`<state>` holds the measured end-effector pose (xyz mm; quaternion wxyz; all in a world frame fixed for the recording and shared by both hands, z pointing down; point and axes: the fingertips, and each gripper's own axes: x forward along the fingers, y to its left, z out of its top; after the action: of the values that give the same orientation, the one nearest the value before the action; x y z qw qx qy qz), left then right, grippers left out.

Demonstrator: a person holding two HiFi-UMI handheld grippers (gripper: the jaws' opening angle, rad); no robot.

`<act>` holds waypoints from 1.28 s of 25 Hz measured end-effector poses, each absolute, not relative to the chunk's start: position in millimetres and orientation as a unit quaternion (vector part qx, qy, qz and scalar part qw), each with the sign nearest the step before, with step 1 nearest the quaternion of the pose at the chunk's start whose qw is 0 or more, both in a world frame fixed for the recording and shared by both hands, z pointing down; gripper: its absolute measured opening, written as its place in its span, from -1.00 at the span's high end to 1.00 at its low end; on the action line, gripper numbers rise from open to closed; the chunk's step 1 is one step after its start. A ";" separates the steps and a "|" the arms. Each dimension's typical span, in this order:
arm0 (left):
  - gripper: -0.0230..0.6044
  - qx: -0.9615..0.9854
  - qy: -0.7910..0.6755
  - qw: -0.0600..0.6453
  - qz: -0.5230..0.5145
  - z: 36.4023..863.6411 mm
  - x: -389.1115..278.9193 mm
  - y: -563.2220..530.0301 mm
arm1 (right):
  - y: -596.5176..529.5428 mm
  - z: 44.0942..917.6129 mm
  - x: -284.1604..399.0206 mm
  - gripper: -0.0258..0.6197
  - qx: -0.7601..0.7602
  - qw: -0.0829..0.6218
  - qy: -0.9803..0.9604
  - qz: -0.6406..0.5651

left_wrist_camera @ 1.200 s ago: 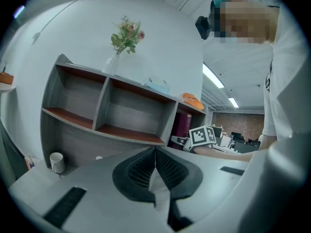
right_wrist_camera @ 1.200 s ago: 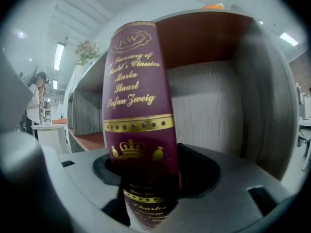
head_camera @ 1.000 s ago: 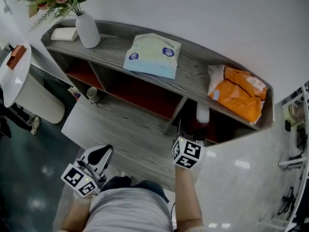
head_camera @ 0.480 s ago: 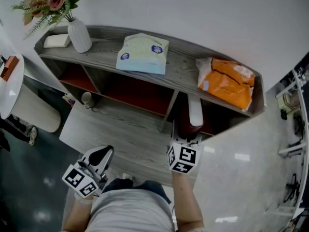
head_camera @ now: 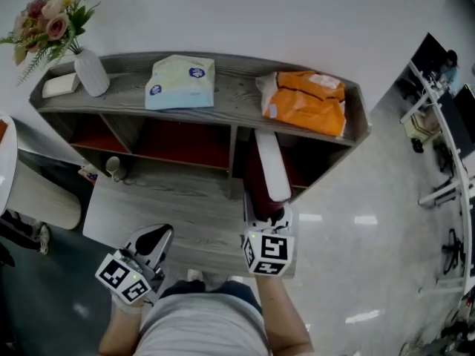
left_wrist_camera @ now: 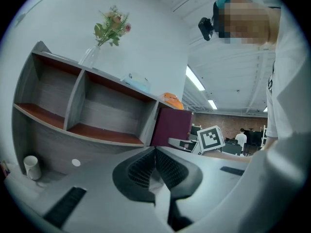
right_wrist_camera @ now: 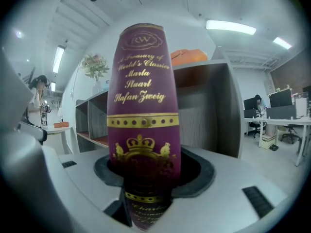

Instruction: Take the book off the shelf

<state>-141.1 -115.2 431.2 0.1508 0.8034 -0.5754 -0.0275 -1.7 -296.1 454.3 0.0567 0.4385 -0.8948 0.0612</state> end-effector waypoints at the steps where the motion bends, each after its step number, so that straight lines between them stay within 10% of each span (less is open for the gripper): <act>1: 0.88 0.808 -0.569 0.151 -0.027 430.1 -137.5 -117.1 | -291.6 453.2 2.3 0.20 0.439 0.055 -0.895 0.063; 32: 0.88 0.927 -0.352 0.132 -0.010 415.3 2.0 -184.7 | -204.2 412.2 116.9 0.21 0.479 -0.010 -0.871 0.111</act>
<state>2.0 -184.7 415.3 0.1316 0.9268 -0.3518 -0.0096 116.9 -204.2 412.2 -0.0097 0.4790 -0.8707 0.1111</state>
